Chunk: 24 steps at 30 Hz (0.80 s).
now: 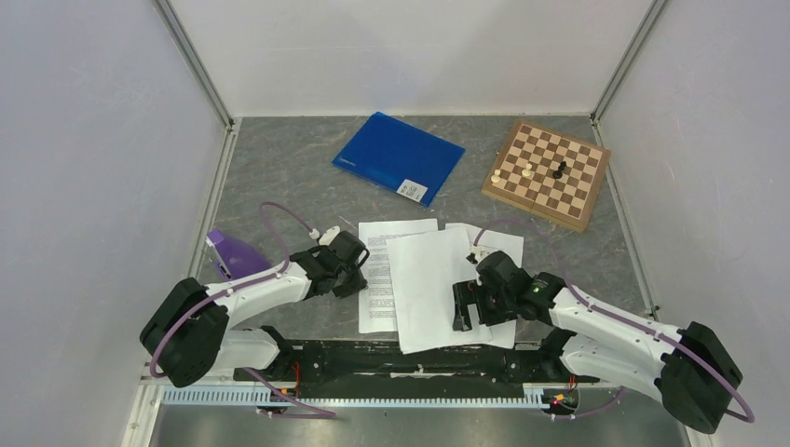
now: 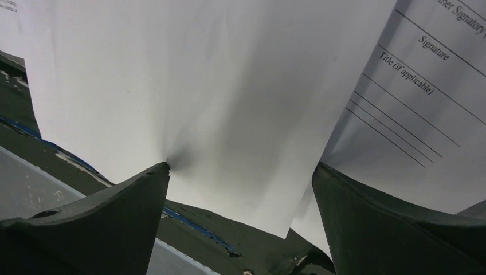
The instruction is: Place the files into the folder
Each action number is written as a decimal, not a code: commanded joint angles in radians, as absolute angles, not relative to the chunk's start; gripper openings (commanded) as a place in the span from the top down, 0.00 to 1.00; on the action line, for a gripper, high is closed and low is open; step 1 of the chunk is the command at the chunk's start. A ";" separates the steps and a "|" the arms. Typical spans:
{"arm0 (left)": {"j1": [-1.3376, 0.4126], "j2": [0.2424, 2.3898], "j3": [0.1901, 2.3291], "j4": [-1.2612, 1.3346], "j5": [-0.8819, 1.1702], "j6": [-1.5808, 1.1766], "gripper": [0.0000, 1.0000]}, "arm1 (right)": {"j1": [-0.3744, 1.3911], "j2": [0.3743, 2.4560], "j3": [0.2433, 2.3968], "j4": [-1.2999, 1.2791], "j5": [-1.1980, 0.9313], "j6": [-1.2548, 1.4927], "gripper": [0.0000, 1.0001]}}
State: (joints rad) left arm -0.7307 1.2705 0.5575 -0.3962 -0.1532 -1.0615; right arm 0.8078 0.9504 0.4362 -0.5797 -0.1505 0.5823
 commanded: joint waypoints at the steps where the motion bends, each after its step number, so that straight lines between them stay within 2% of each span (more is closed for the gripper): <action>1: -0.735 1.307 0.531 -0.439 -0.163 -1.044 0.66 | 0.812 0.997 0.445 -0.461 -0.192 0.606 0.02; 9: -0.735 1.307 0.529 -0.444 -0.175 -1.028 0.65 | 0.812 1.087 0.520 -0.428 -0.096 0.559 0.02; 19: -0.733 1.309 0.601 -0.492 -0.219 -0.922 0.57 | 0.826 1.217 0.580 -0.303 -0.061 0.517 0.02; 24: -0.728 1.318 0.658 -0.530 -0.235 -0.878 0.54 | 0.832 1.242 0.652 -0.357 0.036 0.458 0.02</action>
